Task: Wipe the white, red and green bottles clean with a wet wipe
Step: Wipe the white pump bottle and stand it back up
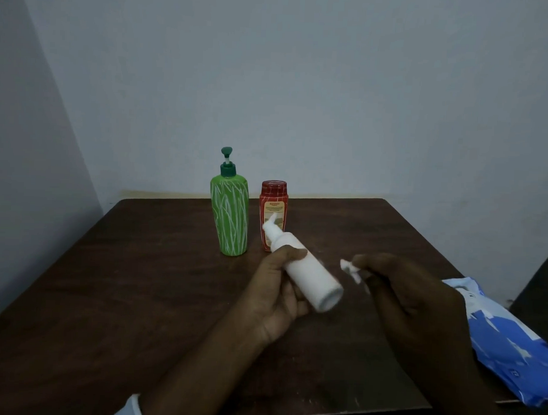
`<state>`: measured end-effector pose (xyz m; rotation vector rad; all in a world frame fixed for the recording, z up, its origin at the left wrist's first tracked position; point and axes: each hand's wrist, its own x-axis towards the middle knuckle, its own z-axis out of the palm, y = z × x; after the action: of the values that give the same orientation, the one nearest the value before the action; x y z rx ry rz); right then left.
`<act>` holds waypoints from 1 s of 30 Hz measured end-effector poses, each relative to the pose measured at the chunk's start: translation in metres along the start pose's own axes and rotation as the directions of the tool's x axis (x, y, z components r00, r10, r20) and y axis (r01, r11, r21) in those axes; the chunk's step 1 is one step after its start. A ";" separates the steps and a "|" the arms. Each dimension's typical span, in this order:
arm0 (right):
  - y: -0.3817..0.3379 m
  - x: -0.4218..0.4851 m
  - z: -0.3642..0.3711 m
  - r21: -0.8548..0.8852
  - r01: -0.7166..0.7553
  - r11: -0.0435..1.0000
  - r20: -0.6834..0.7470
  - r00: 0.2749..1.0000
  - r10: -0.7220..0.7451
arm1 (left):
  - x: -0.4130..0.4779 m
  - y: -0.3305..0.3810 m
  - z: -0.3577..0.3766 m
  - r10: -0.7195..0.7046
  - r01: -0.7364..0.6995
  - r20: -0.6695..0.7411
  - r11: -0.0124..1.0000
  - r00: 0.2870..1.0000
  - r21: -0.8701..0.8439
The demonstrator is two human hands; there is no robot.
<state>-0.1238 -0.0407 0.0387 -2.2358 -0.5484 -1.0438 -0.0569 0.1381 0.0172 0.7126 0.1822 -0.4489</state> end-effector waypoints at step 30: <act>0.014 0.093 0.052 0.088 0.019 0.996 0.270 0.962 -0.042 | 0.063 0.003 -0.049 0.342 -0.509 0.401 0.334 0.850 0.793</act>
<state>-0.0315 -0.0056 0.0810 -2.3154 -0.7318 -0.7159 0.0000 0.1520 -0.0369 1.7285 -0.4686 -0.0285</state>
